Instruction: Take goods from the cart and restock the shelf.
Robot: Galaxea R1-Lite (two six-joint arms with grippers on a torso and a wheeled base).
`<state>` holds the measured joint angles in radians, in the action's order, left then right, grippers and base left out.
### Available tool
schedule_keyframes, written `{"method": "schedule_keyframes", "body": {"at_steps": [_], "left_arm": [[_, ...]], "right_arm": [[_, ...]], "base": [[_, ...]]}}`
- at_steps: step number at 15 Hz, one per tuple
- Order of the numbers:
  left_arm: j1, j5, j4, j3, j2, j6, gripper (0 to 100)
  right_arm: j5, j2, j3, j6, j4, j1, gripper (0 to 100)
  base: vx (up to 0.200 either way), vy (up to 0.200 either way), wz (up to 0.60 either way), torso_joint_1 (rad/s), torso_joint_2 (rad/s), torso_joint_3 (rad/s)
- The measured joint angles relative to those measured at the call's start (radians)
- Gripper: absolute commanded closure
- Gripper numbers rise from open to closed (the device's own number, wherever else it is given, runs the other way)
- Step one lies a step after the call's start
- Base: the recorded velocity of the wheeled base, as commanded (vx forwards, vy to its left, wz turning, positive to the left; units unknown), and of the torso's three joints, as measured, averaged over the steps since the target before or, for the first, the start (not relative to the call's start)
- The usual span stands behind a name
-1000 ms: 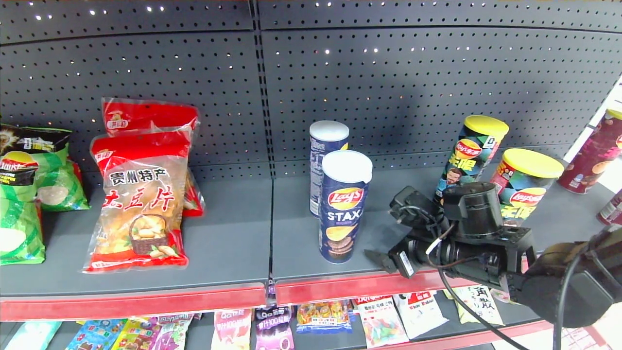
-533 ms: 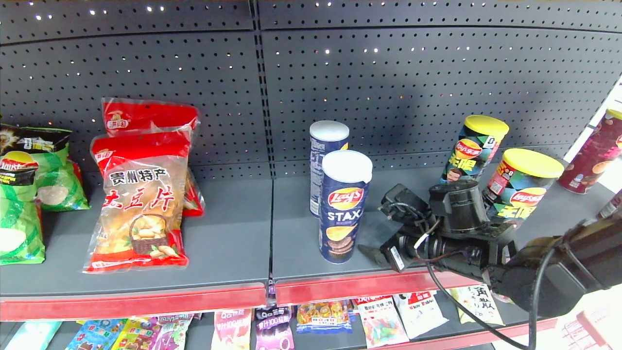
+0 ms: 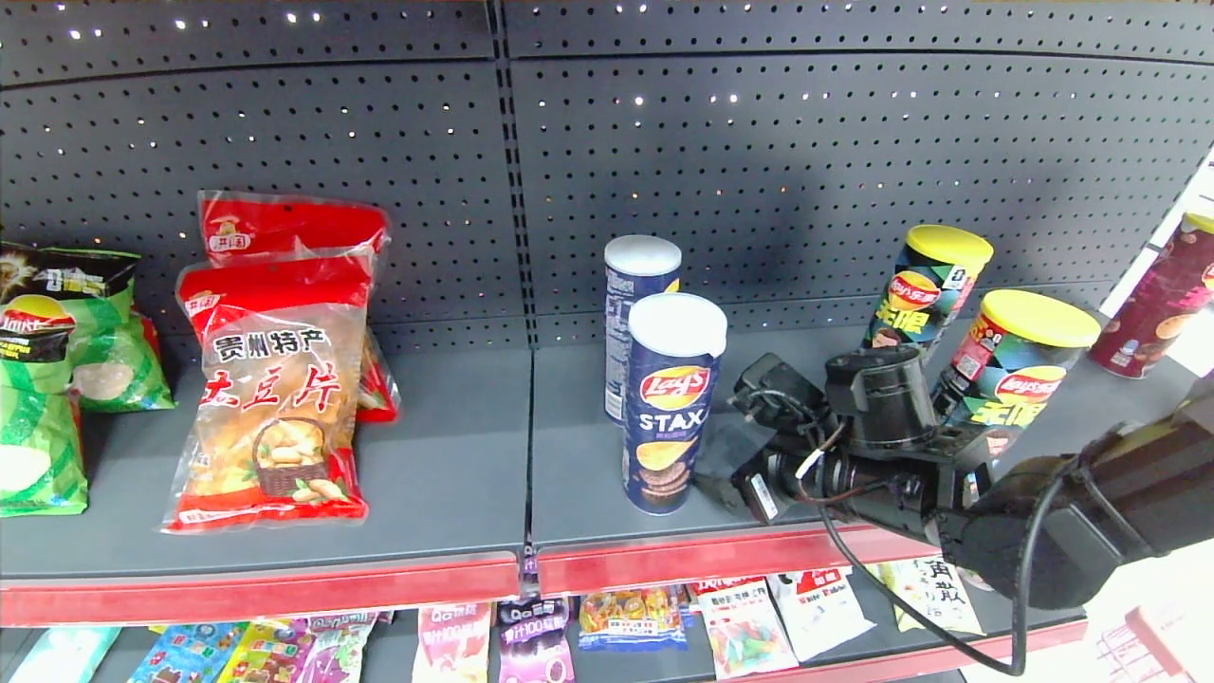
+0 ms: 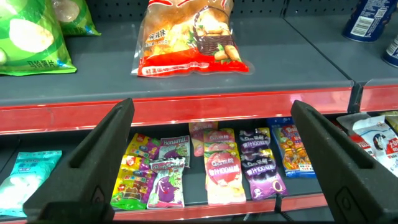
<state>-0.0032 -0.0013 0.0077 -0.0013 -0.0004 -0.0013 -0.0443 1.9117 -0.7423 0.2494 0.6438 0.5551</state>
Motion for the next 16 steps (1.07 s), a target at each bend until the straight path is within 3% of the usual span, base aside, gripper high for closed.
{"method": "schedule_keyframes", "body": {"at_steps": [16], "left_arm": [[0.0, 0.0, 0.0, 0.0, 0.0, 0.0, 0]], "right_arm": [[0.001, 0.027, -0.032, -0.003, 0.0, 0.026, 0]], "base": [[0.0, 0.0, 0.0, 0.0, 0.0, 0.0]]}}
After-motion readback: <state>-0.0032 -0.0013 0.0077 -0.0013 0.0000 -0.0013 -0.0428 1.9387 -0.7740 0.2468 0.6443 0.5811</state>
